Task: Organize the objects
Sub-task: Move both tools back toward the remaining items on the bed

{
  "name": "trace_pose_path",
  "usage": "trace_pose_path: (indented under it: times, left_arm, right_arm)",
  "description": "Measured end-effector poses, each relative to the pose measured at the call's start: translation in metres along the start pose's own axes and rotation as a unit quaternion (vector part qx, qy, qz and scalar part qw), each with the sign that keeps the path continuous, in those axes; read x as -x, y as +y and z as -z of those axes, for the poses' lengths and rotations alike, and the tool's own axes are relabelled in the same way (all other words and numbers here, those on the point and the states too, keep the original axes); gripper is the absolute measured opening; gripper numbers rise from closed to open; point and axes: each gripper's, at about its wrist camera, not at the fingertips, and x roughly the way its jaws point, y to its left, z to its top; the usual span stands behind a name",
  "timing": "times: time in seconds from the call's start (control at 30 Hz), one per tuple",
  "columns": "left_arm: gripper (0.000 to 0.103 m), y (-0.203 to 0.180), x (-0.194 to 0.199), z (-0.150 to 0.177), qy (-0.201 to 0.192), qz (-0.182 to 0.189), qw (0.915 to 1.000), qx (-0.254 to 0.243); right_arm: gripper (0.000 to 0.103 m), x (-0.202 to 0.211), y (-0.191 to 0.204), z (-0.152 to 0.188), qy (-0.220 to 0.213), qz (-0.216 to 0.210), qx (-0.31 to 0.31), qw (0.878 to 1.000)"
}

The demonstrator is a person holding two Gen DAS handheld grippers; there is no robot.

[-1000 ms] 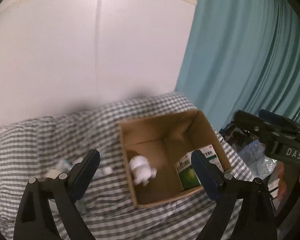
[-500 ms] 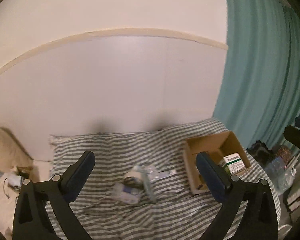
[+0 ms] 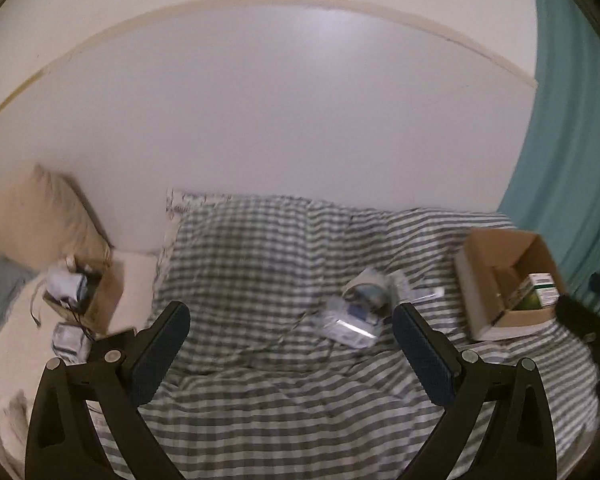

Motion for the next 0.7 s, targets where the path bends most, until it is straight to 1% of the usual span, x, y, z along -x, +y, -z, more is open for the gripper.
trace_pose_path:
  times: [0.1, 0.2, 0.4, 0.57, 0.6, 0.67, 0.7]
  left_arm:
    - [0.103, 0.007, -0.029, 0.018, 0.012, -0.014, 0.9998, 0.000]
    - [0.103, 0.008, -0.059, 0.032, 0.028, -0.029, 0.9992, -0.007]
    - [0.103, 0.004, -0.116, 0.047, 0.060, -0.030, 0.9971, -0.035]
    - [0.103, -0.007, -0.156, 0.057, 0.096, -0.026, 0.9936, -0.053]
    - [0.103, -0.009, -0.161, 0.058, 0.101, -0.026, 0.9930, -0.056]
    - [0.103, -0.014, -0.173, 0.061, 0.118, -0.031, 0.9904, -0.064]
    - [0.103, -0.016, -0.178, 0.063, 0.126, -0.035, 0.9891, -0.068]
  right_arm:
    - [0.103, -0.044, 0.014, 0.015, 0.027, 0.005, 0.008, 1.000]
    - [0.103, -0.087, 0.018, 0.026, 0.054, 0.015, 0.015, 0.998]
    - [0.103, -0.171, 0.017, 0.053, 0.113, 0.023, 0.016, 0.993]
    - [0.102, -0.237, 0.014, 0.063, 0.158, 0.030, 0.022, 0.987]
    - [0.101, -0.250, 0.013, 0.064, 0.169, 0.026, 0.020, 0.985]
    - [0.095, -0.265, 0.013, 0.064, 0.180, 0.031, 0.022, 0.983]
    - [0.090, -0.273, 0.013, 0.064, 0.184, 0.036, 0.025, 0.982]
